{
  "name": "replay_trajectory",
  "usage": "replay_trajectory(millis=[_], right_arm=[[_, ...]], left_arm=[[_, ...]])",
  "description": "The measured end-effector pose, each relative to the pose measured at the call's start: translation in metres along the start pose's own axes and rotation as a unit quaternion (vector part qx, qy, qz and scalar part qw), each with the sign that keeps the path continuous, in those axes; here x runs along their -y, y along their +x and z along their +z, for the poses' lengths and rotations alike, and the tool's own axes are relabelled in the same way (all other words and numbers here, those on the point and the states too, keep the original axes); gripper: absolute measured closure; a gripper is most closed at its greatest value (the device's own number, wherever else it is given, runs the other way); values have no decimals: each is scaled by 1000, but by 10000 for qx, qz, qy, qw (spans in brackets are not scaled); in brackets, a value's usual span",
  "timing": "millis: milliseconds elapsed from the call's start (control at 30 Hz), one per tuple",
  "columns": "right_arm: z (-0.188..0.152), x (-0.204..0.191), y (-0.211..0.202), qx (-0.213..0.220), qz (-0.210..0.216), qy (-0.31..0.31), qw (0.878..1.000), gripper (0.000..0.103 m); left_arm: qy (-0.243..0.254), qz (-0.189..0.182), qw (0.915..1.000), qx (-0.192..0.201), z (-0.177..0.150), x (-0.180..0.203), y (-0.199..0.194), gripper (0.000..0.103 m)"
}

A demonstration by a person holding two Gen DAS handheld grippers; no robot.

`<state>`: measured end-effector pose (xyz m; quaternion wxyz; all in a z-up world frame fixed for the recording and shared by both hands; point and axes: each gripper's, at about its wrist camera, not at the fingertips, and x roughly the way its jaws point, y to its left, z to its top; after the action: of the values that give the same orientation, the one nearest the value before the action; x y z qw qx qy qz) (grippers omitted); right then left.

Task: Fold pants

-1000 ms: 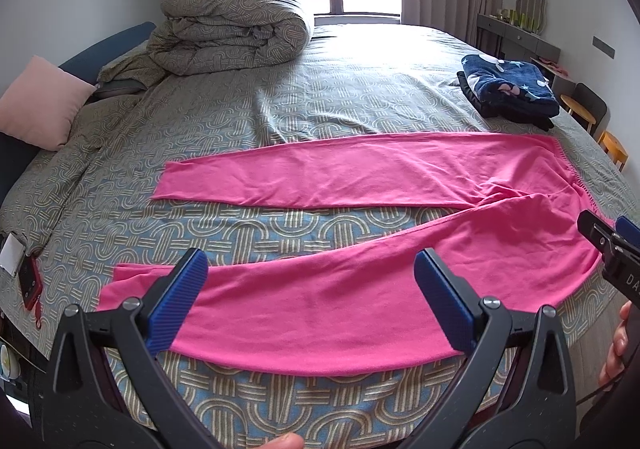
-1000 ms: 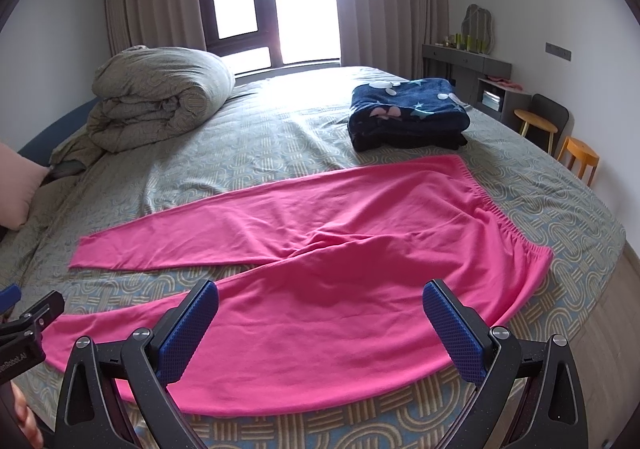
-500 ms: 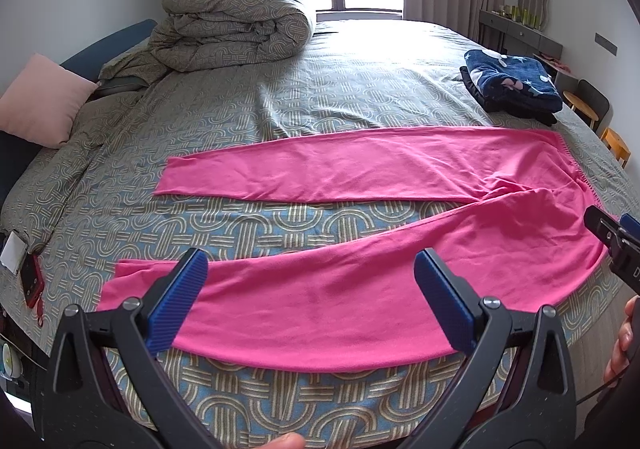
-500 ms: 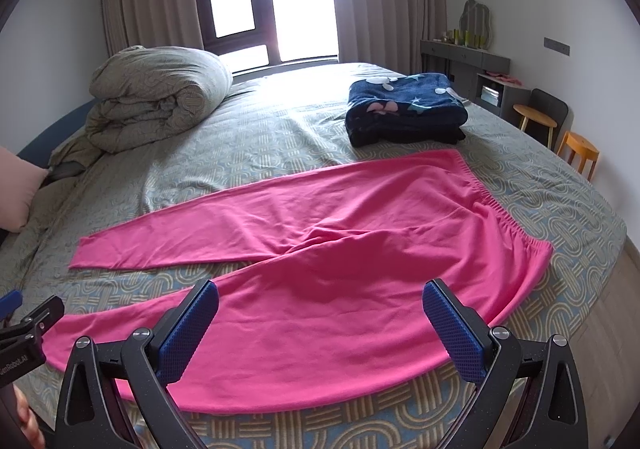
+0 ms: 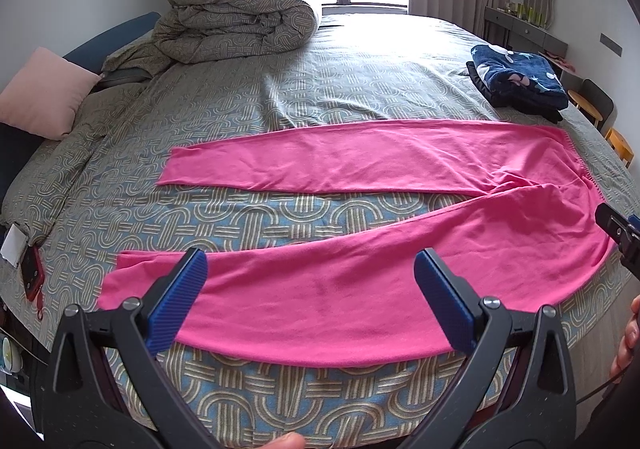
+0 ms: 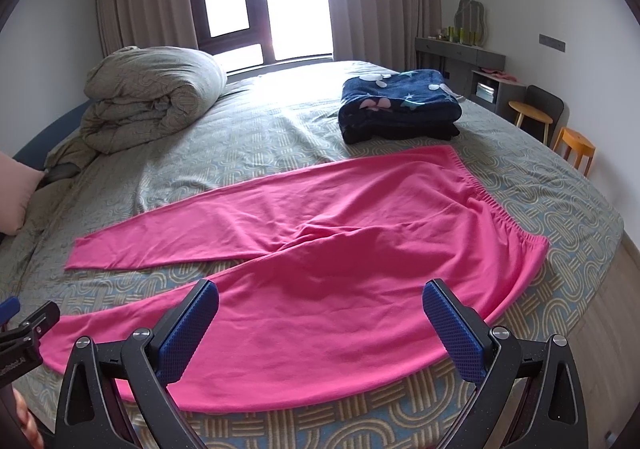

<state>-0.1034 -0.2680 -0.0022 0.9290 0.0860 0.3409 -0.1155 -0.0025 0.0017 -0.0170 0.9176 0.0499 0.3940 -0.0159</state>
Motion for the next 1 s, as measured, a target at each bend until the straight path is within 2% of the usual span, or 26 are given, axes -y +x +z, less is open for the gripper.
replay_trajectory(millis=[700,833,1000], right_arm=[[-11,33,15,-270,-203,328,9989,0],[-11,37,18,-324,-158,383,9986,3],[-13,42,23,-417,-117,452,9980,11]], left_arm=[[-142,201,9994,-225,-11,-16,13,0],[-161,237,9992,-281,-13,-20,17,0],[-248,282,9985,-388,-18,-26,24,0]])
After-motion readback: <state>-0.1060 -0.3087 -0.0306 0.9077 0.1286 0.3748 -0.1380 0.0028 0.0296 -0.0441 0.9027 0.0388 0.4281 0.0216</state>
